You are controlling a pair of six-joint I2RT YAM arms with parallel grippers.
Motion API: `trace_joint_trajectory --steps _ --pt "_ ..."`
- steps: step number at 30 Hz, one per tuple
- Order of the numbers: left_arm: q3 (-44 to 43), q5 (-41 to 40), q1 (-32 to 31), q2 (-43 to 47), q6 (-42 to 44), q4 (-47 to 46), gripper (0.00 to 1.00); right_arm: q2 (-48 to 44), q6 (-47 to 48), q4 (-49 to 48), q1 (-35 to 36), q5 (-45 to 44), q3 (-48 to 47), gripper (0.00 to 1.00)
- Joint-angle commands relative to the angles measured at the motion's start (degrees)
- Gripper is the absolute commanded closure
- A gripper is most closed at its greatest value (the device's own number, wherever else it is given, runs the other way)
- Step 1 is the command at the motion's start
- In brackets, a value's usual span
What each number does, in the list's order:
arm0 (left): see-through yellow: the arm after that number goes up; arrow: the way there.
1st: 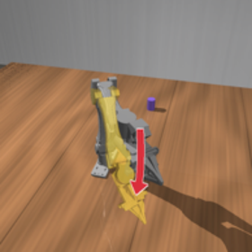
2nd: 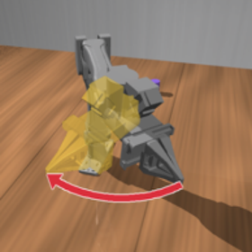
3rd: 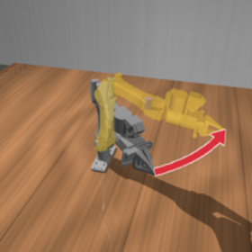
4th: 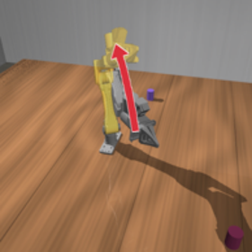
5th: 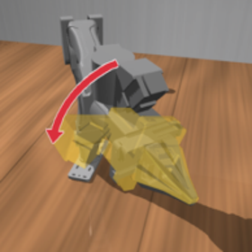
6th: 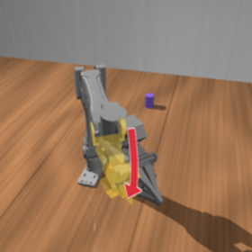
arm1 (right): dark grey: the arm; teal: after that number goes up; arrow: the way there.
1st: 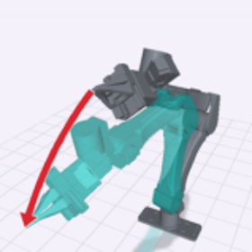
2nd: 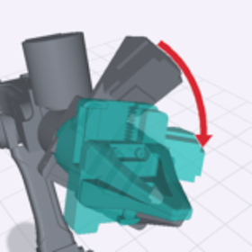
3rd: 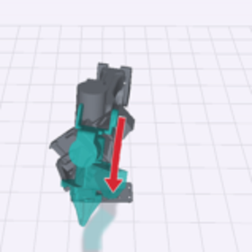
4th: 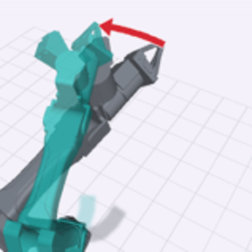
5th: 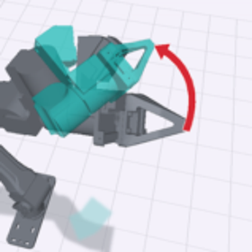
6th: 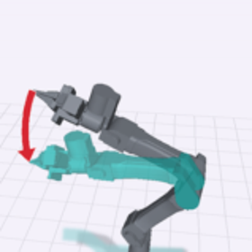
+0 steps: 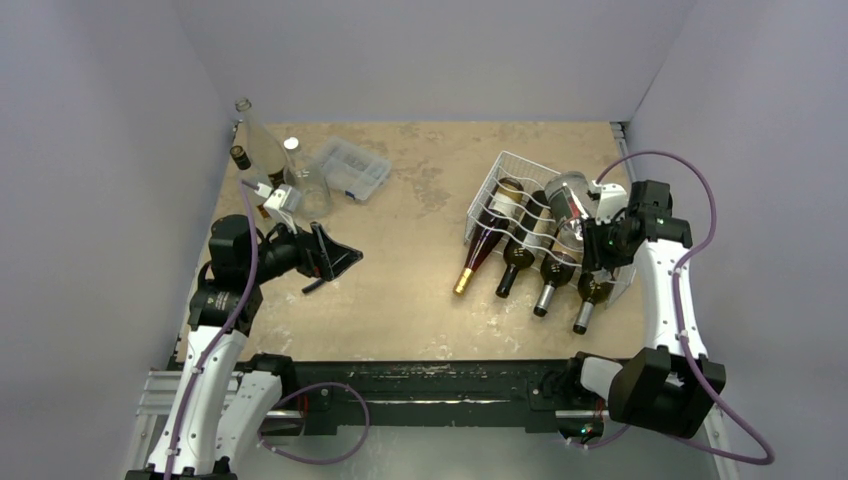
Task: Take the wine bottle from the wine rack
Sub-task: Pick up the wine bottle from the wine rack.
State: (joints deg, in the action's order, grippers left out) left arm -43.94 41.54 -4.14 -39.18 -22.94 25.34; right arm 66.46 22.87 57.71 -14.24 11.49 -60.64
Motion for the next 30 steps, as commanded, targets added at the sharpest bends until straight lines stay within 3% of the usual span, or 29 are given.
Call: trace_joint_trajectory --steps 1,15,30 --pt "-1.5 0.6 0.4 0.2 0.4 -1.7 0.00 0.9 -1.7 -10.5 0.6 -0.4 -0.1 0.63" --pt "-1.4 0.6 0.5 0.4 0.4 -1.9 0.00 3.1 -2.6 -13.4 0.5 -2.1 1.1 0.50" --pt "-1.3 0.6 0.5 0.5 0.4 -1.9 0.00 6.8 -2.6 -16.0 0.5 -3.0 2.5 0.48"
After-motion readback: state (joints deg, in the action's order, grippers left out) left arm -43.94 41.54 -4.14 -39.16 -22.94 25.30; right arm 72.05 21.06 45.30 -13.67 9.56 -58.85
